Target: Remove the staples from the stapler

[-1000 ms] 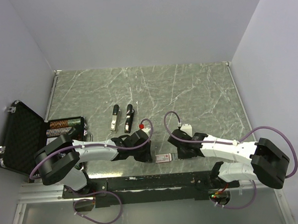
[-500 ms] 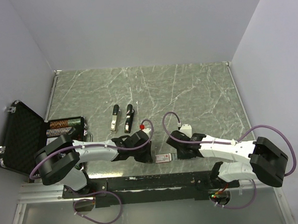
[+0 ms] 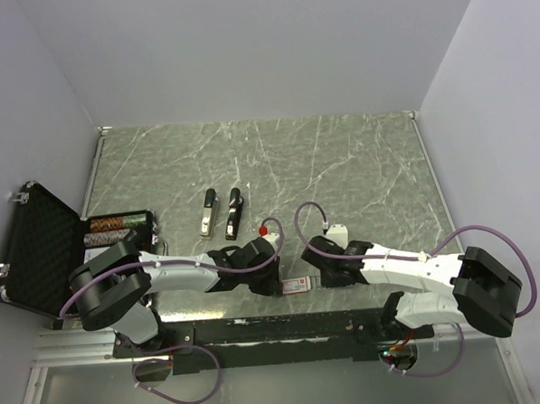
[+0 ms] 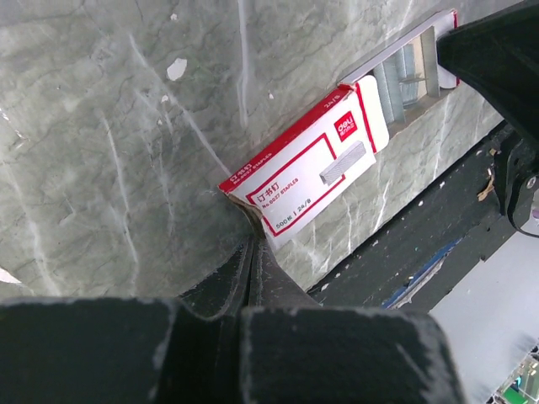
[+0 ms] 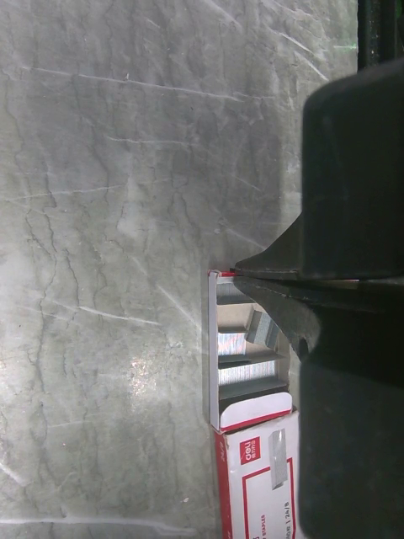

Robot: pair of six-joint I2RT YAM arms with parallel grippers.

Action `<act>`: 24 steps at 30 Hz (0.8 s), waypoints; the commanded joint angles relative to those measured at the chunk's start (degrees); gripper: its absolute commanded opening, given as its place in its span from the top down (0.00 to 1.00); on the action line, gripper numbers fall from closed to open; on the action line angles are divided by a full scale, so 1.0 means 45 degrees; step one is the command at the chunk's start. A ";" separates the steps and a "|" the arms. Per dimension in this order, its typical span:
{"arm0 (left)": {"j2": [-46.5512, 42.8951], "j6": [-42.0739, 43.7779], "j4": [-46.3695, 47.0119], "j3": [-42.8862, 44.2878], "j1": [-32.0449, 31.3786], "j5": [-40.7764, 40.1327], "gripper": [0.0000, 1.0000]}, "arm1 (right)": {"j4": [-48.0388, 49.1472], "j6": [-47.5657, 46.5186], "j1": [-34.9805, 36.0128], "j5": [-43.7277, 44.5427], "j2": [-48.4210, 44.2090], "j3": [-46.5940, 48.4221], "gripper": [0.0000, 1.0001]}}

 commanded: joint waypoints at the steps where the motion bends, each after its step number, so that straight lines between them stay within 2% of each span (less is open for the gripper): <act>1: 0.0404 0.0068 -0.0680 0.0256 -0.0101 -0.0565 0.99 | -0.0231 0.0274 0.0166 -0.0162 -0.0044 0.0015 1.00; 7: 0.0618 0.0263 -0.1247 0.0569 -0.0101 -0.1035 0.99 | -0.0309 0.0254 0.0205 -0.0162 -0.0083 -0.0004 1.00; 24: 0.0697 0.0244 -0.1013 0.0394 -0.0101 -0.0996 0.99 | -0.0232 0.0157 0.0596 0.0034 0.0210 0.0250 1.00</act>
